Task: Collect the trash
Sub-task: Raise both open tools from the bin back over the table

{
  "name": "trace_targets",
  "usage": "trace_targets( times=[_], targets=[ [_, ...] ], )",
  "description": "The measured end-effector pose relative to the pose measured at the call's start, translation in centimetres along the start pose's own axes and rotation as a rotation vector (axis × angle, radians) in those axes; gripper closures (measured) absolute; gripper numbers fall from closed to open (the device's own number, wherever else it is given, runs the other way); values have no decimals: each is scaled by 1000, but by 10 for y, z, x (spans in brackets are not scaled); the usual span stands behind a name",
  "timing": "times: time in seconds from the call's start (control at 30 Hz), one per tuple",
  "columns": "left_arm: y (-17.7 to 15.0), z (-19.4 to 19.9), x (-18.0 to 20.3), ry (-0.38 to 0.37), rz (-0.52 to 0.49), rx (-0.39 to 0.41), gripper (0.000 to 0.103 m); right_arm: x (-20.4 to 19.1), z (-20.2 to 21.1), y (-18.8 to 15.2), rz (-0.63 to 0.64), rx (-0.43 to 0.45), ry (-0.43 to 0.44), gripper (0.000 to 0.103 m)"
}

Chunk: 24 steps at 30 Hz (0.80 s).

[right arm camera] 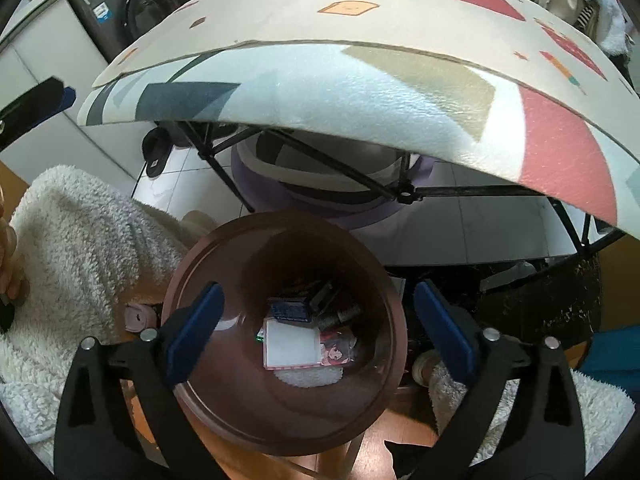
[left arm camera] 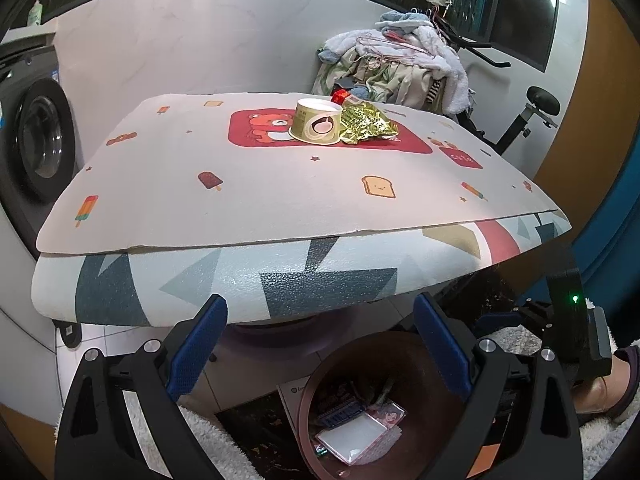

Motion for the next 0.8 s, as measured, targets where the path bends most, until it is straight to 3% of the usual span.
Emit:
trace_targets(
  times=[0.43, 0.8],
  targets=[
    [15, 6, -1, -17, 15, 24, 11, 23, 23, 21, -71, 86, -24, 6],
    [57, 10, 0, -34, -16, 92, 11, 65, 64, 77, -119, 206, -50, 6]
  ],
)
Point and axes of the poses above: each gripper's, at about its wrist camera, not at the fingertips, and z roughly against the way its jaws point, x to its right, y to its top, the point moved 7 cm from there along -z, roughly the way its jaws point, and after that the axes turned 7 degrees about -y, right-handed, at the moved point
